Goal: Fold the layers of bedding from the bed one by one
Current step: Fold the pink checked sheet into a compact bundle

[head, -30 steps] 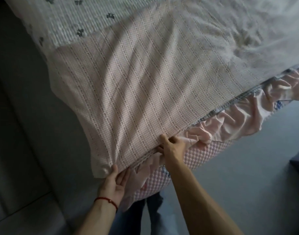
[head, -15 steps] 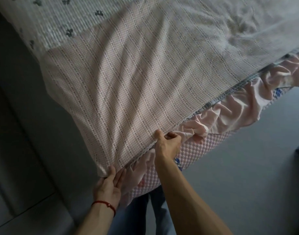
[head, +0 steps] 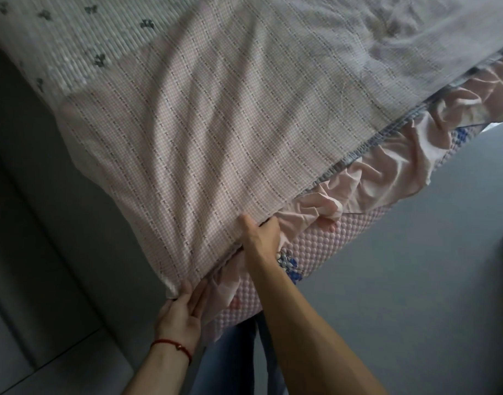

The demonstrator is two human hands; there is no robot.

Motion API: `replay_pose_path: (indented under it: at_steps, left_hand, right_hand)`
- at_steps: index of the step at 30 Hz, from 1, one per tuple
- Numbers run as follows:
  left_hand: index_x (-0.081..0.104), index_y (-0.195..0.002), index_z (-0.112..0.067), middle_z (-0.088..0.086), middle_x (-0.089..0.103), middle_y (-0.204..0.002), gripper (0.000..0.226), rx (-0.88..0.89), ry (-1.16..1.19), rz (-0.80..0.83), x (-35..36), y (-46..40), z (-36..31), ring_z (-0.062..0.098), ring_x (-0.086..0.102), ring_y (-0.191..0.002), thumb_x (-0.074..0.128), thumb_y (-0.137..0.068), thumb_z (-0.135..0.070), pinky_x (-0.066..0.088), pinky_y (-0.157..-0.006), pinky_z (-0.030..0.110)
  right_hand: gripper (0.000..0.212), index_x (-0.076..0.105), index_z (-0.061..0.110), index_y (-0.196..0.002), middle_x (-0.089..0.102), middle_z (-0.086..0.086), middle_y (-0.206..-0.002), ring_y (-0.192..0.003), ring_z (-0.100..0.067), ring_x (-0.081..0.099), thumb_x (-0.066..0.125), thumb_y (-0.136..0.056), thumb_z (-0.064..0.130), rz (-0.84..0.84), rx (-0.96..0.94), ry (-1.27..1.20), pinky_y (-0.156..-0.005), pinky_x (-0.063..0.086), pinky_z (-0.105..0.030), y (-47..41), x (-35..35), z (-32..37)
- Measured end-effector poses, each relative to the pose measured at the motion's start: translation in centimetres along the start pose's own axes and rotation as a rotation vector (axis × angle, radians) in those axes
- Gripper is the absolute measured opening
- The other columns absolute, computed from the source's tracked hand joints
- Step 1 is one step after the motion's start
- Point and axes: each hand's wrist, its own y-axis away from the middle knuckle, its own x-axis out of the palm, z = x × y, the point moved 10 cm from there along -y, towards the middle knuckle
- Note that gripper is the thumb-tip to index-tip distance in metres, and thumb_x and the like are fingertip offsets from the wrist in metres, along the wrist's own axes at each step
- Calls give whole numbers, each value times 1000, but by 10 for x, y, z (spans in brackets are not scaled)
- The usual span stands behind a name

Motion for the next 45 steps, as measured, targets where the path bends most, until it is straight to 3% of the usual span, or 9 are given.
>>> replay_pose_path:
  at_steps: [9,13,16,19,23,26,29,36,45]
  left_hand:
    - [61,-91,2,15,71,-65,8,-118,-387,-208,-24,-6,-11,21,64,-39,62,-94,-6,51,-34,31]
    - [52,-107,-7,14,62,-103,42,355,-1018,-397,8,9,-108,32,66,-85,74,-75,-23,55,-79,42]
    - [49,-118,-15,2,43,-120,39,643,-1339,-213,80,24,-150,21,47,-101,69,-85,-10,38,-91,31]
    - [50,-132,-21,5,38,-143,54,760,-1587,-54,129,9,-174,27,44,-127,68,-83,-8,38,-107,38]
    - [26,-155,-40,1,2,-168,83,796,-1927,105,179,-27,-198,35,12,-150,67,-86,-19,26,-120,49]
    - [-1,-153,-57,-2,-26,-165,99,784,-2161,155,217,-60,-210,44,-7,-151,71,-88,-41,19,-121,59]
    - [-18,-146,-62,1,-39,-159,111,655,-2383,127,234,-89,-209,57,0,-146,72,-81,-59,24,-116,63]
    - [-32,-144,-55,11,-35,-159,116,737,-2515,180,240,-108,-203,58,18,-136,61,-78,-76,40,-107,58]
    - [-38,-139,-55,14,-47,-152,124,644,-2518,351,243,-119,-192,65,-3,-141,69,-79,-67,28,-111,68]
  right_hand:
    - [18,71,9,-103,77,-6,-93,-85,-25,74,77,-88,16,273,268,-83,-79,62,-37,18,31,-52]
    - [7,72,10,-93,78,-5,-86,-81,-26,76,74,-88,14,256,194,-112,-71,63,-39,25,30,-49]
    - [18,73,12,-88,76,-3,-89,-71,-15,71,64,-95,25,166,89,-6,-62,61,-31,36,14,-47]
    - [31,67,7,-90,73,-10,-84,-73,-25,69,49,-101,29,173,220,140,-69,61,-45,35,20,-71]
    - [35,64,-1,-114,68,-21,-118,-109,-39,64,39,-102,21,209,299,323,-95,53,-42,18,38,-72]
    - [33,62,-6,-123,65,-23,-127,-121,-38,60,44,-103,14,238,331,460,-94,46,-33,6,49,-76]
    - [31,63,-7,-121,66,-23,-126,-119,-38,61,47,-101,9,256,351,545,-93,47,-36,-3,53,-75]
    - [30,62,-3,-124,64,-21,-131,-121,-36,61,48,-101,9,123,457,658,-97,48,-35,-8,51,-79]
    - [29,61,-7,-120,64,-28,-125,-118,-42,61,55,-98,11,-88,468,605,-93,49,-39,-8,52,-79]
